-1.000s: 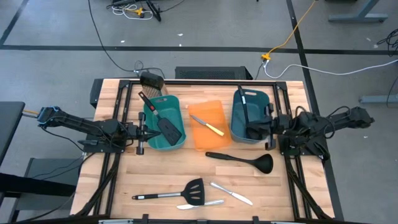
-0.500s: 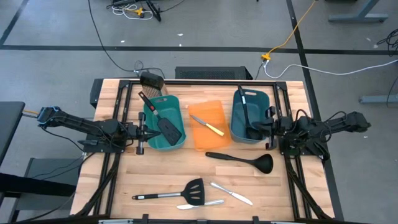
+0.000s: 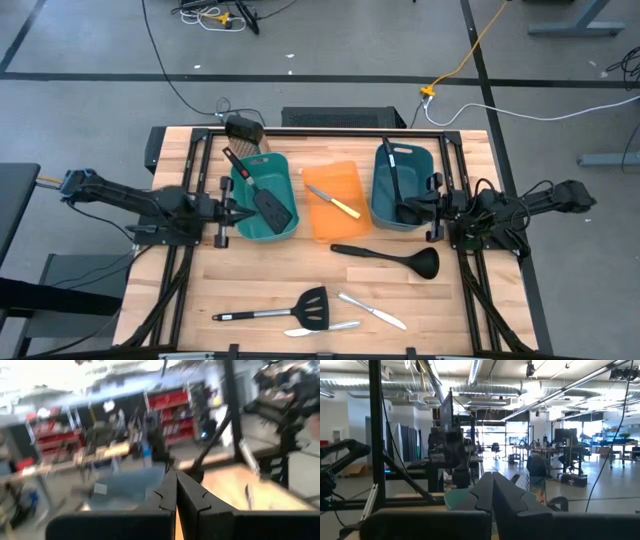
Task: Pick & Place Kitchen Items
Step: Put the black spatula into the green bin
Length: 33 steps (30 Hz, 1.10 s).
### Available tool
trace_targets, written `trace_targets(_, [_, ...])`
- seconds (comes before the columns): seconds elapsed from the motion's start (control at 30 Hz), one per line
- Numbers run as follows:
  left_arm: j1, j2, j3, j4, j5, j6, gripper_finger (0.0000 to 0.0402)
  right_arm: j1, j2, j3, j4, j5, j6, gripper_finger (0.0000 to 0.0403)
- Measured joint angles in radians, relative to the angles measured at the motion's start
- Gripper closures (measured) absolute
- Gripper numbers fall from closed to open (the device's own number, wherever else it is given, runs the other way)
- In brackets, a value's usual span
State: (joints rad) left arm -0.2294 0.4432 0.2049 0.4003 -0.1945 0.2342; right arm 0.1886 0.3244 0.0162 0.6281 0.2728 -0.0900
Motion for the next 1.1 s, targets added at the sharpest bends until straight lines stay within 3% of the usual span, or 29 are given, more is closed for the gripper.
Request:
trace_targets(0.13, [-0.062,0.105,0.249,-0.159,-0.055,0.02,0.0398,0.0,0.0,0.0,0.0,0.008,-0.001,0.0392])
trace_targets(0.3, [-0.142,0.324,0.579,-0.568,-0.219,-0.047,0.0398,0.0,0.0,0.0,-0.001,0.043,0.001,0.0392])
trace_targets(0.5, [-0.248,0.6,0.846,-0.85,-0.232,-0.175,0.0398,0.0,0.0,0.0,-0.001,0.052,0.003,0.039])
trace_targets(0.8, [-0.381,0.893,1.092,-1.125,-0.238,-0.417,0.0356,0.0,0.0,0.001,-0.006,0.052,0.013,0.039])
trace_targets(1.1, [-0.465,1.094,1.129,-1.202,-0.103,-0.634,0.0302,0.0,0.001,0.001,-0.011,0.052,0.026,0.039])
